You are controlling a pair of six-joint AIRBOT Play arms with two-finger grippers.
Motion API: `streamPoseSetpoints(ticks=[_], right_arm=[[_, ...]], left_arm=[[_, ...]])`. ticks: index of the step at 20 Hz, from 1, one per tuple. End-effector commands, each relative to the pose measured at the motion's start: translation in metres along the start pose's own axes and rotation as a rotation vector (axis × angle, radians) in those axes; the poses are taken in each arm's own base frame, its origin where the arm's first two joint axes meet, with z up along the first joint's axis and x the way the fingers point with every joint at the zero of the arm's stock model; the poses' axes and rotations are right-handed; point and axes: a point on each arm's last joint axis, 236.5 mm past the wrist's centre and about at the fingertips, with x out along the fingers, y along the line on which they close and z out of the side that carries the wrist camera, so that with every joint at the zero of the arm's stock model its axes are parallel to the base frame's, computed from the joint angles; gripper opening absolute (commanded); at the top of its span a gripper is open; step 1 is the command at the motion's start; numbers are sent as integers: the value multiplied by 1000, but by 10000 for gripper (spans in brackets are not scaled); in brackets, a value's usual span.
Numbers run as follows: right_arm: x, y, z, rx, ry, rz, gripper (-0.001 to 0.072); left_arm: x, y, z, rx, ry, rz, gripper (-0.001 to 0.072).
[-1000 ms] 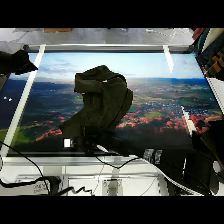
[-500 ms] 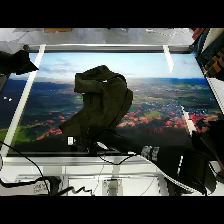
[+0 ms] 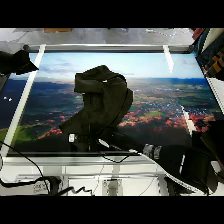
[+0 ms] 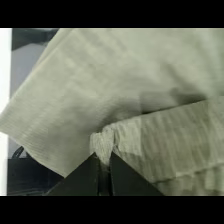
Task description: Fold the clothes and pants, and hang the long-sleeved shirts on hangers.
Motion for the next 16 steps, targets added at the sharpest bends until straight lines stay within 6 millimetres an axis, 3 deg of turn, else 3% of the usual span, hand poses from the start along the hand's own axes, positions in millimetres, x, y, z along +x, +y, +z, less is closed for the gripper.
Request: streamPoseSetpoints(ticks=[1,3,5,8,10,12,14,16], right_arm=[[-33,-31,17,-19,-55,-83,33],[-67,-68,24,16,-110,-170,32],[-108,-119,20,116,-175,-287,32],[-178,-199,-17,370,-254,-469,32],[-224,-243,-63,592,-281,-572,32],[-272,-279,-123,841,-315,-686,32],[-312,-299,-185,1049,-320,-783,32],[-343,-297,-257,1220,-241,-850,32]], left_arm=[[5,3,0,-6,9,1,16],[14,8,-1,-16,27,0,17],[23,13,-3,-27,52,-2,17],[30,16,-8,-34,82,-4,16],[29,13,-9,-34,85,-17,16],[29,-7,-10,-32,92,-94,16],[29,-32,-13,-4,99,-164,16],[36,-51,-20,40,122,-180,15]])
